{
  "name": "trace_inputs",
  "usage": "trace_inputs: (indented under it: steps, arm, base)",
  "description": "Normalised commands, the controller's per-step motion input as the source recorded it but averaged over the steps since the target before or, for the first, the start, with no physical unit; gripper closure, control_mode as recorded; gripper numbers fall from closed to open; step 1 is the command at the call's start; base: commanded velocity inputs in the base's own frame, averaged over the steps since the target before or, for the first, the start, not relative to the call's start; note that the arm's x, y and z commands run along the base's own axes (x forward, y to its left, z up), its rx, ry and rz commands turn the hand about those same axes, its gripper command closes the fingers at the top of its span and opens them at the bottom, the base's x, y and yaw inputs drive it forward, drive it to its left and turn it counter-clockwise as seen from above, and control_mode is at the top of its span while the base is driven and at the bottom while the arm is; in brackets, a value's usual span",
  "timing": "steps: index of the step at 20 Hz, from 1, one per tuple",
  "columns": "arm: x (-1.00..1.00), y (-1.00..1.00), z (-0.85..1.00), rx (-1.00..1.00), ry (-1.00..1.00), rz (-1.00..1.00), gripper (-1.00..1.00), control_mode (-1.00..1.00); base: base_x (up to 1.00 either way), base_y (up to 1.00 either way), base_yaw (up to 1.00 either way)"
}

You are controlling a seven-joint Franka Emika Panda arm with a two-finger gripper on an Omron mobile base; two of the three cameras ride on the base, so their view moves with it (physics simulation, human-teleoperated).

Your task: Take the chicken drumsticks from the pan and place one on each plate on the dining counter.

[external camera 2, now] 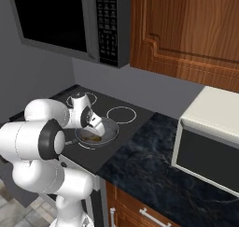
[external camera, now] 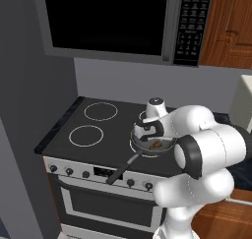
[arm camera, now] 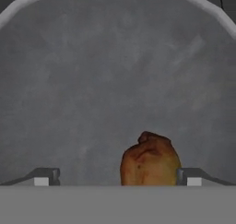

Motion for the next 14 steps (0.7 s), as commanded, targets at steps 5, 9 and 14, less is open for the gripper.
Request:
trace_inputs:
  steps: [5, 9, 14]
  arm:
    - [-0.12, 0.0, -0.04, 0.0, 0.0, -0.02, -1.0, -1.0]
    - [-0.12, 0.0, -0.08, 0.0, 0.0, -0.03, -1.0, -1.0]
    - [-0.02, 0.0, -0.12, 0.0, 0.0, -0.01, -1.0, -1.0]
  base:
    - [0.0, 0.0, 0.0]
    - [0.0, 0.0, 0.0]
    - [0.0, 0.0, 0.0]
